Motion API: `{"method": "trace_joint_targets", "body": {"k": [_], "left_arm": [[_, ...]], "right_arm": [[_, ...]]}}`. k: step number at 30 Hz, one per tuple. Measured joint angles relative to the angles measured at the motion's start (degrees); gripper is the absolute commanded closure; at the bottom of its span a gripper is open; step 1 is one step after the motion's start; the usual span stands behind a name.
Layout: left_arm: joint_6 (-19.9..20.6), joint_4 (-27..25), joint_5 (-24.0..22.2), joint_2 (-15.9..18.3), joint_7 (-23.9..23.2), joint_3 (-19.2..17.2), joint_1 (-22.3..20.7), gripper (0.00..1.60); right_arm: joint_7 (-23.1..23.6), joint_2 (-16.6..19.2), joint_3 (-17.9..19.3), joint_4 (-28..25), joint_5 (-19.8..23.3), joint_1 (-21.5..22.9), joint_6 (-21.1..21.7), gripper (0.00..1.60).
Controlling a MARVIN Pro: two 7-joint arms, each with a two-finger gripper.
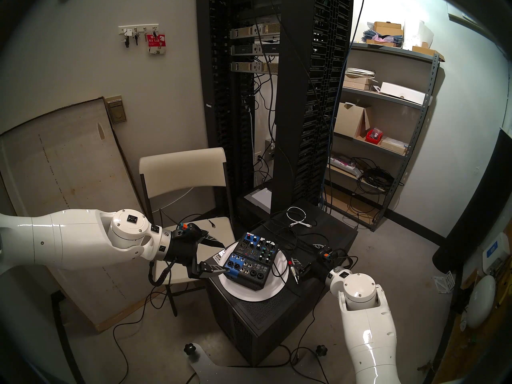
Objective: Insert aux cable
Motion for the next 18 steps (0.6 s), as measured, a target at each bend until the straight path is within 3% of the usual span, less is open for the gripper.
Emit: {"method": "trace_joint_targets", "body": {"k": [6, 14, 18], "left_arm": [[0.0, 0.0, 0.0, 0.0, 0.0, 0.0, 0.0, 0.00], [0.0, 0.0, 0.0, 0.0, 0.0, 0.0, 0.0, 0.00], [0.0, 0.0, 0.0, 0.0, 0.0, 0.0, 0.0, 0.00]], "right_arm": [[0.1, 0.3, 0.5, 0.2, -0.3, 0.2, 0.8, 0.00], [1.1, 0.7, 0.3, 1.0, -0.3, 0.5, 1.1, 0.12], [1.3, 0.9, 0.0, 2.1, -0.5, 1.0, 0.9, 0.50]]}}
